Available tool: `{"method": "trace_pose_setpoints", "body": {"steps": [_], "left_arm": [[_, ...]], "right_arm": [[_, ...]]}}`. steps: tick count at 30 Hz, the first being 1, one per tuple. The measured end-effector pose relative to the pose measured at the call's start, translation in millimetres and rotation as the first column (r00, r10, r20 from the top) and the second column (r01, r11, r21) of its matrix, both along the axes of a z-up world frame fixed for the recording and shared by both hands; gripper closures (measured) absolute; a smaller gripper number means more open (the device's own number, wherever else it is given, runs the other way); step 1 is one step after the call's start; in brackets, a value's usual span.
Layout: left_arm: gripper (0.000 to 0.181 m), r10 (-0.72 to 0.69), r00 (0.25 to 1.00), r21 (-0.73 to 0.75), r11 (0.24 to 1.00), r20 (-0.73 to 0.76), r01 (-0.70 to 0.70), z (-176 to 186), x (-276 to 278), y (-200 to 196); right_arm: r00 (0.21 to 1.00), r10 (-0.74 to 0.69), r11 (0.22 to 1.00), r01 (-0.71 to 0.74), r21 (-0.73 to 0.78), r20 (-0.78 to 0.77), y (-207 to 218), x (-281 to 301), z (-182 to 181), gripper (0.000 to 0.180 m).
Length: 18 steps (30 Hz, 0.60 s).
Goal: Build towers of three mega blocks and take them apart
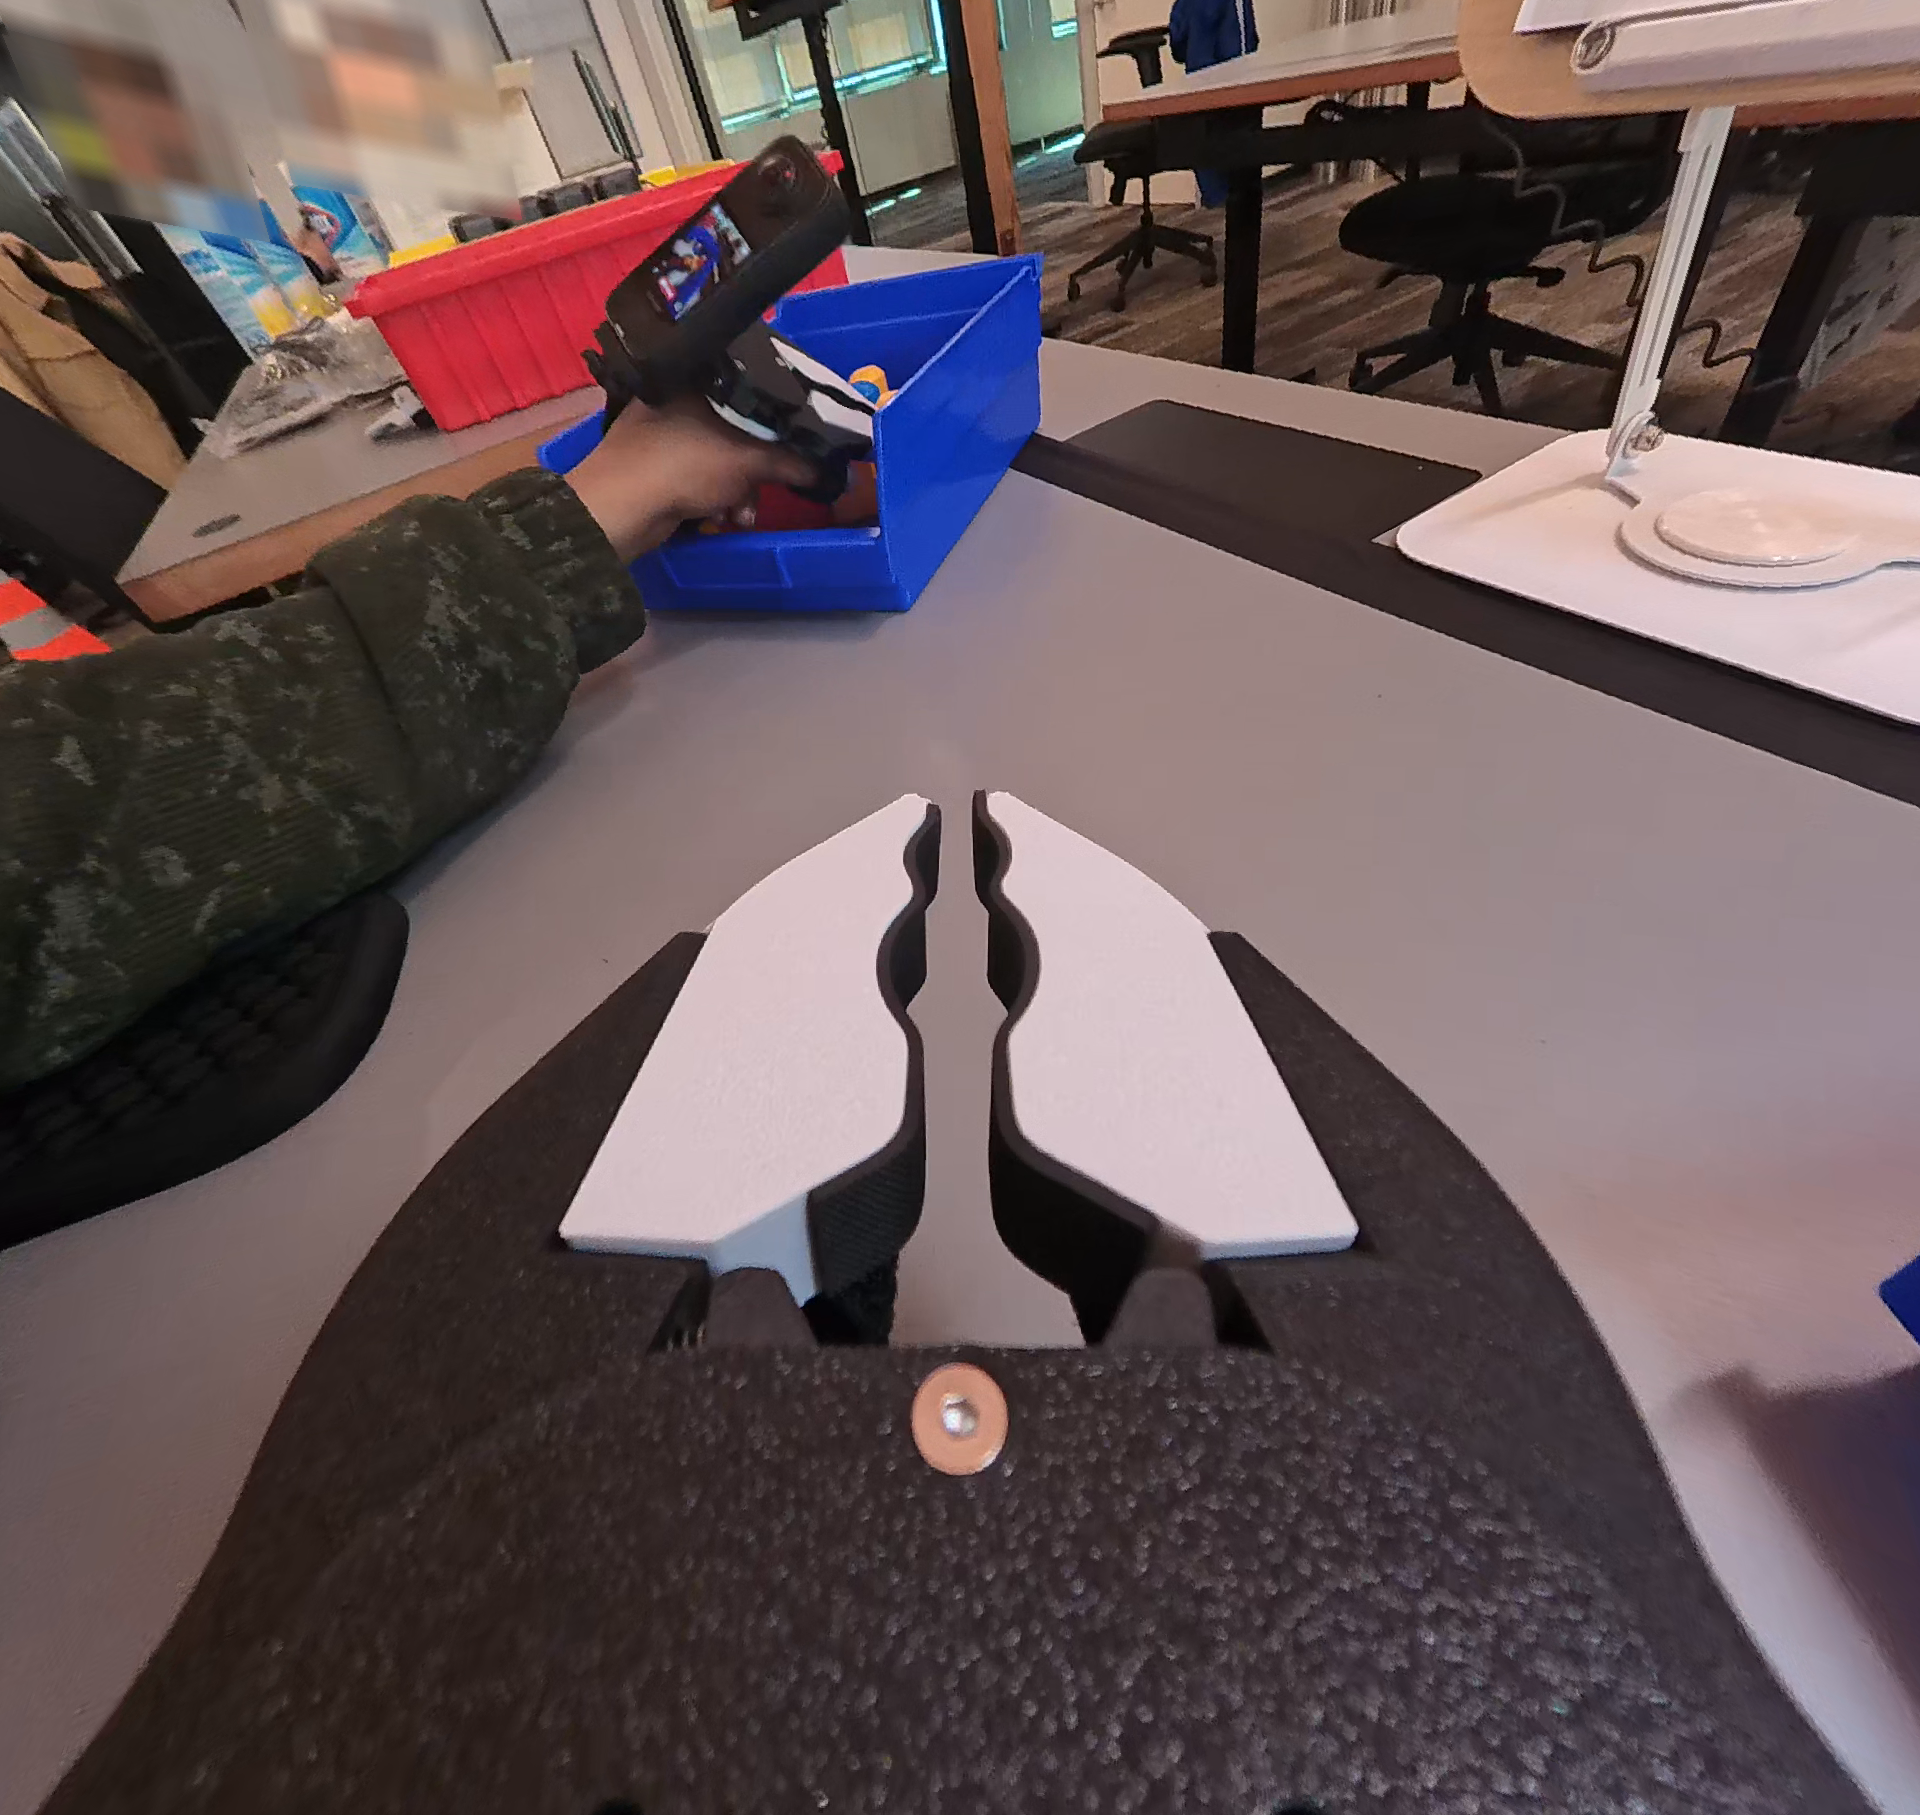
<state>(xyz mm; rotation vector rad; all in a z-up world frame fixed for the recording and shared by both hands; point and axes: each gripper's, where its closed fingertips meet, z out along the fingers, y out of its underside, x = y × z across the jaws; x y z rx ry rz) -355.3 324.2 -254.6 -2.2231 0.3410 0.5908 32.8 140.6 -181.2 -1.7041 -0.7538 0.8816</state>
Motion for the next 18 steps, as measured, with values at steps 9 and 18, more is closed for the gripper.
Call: {"method": "trace_pose_setpoints", "body": {"steps": [9,18], "left_arm": [[0.174,0.018,0.987,0.08,0.996,0.16,-0.031,29,-10,-11],[0.148,-0.034,0.974,0.047,0.999,0.225,0.024,19,9,4]], "right_arm": [[1.0,0.002,1.0,-0.002,-0.011,-0.008,-1,1,-1,0.174],[0.999,0.015,0.999,-0.017,-0.052,-0.038,0,1,-4,0.173]]}}
